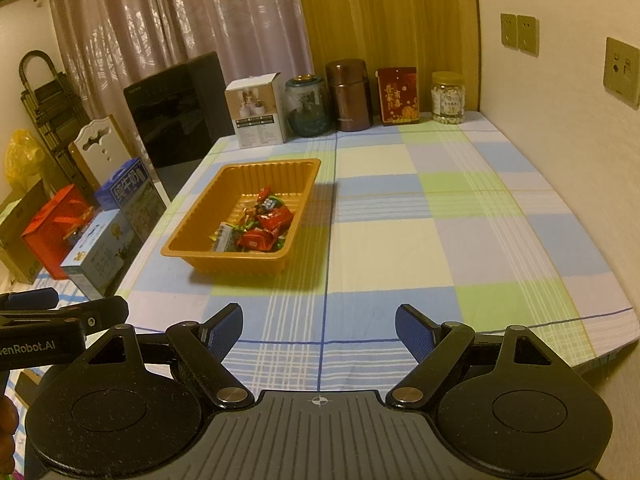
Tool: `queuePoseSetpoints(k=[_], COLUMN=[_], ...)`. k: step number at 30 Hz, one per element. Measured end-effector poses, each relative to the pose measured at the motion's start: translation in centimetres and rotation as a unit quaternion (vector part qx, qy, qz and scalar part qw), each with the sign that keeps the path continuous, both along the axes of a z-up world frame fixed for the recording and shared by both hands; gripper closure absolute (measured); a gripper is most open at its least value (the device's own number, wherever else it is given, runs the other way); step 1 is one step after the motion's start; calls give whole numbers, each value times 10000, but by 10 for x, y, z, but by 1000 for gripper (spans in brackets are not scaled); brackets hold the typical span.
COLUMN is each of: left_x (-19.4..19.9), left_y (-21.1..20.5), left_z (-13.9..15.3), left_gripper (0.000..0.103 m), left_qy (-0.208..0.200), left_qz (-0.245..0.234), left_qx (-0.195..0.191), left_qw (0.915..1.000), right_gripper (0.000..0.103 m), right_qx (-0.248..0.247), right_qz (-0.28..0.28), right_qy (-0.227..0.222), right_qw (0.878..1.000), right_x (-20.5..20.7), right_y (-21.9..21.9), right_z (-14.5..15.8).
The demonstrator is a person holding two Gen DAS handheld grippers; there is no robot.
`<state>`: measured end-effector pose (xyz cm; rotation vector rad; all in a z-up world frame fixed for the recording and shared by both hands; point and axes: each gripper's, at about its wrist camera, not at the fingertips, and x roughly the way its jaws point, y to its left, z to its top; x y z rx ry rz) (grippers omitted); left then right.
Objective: Organize snacks
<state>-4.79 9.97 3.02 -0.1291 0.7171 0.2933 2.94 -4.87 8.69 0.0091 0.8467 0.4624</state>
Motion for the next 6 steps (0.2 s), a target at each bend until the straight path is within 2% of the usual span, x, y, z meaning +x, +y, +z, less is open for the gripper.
queuePoseSetpoints(k=[6], left_x=[-1], left_y=[1], left_z=[0], left_gripper=[0], left_qy=[-71], left_qz=[-9], left_qx=[-8], left_qw=[10000], right_gripper=[20], right_qx=[27], right_qz=[-15], right_qy=[6], right_qw=[10000], right_x=[-1], right_y=[0], right_z=[-2])
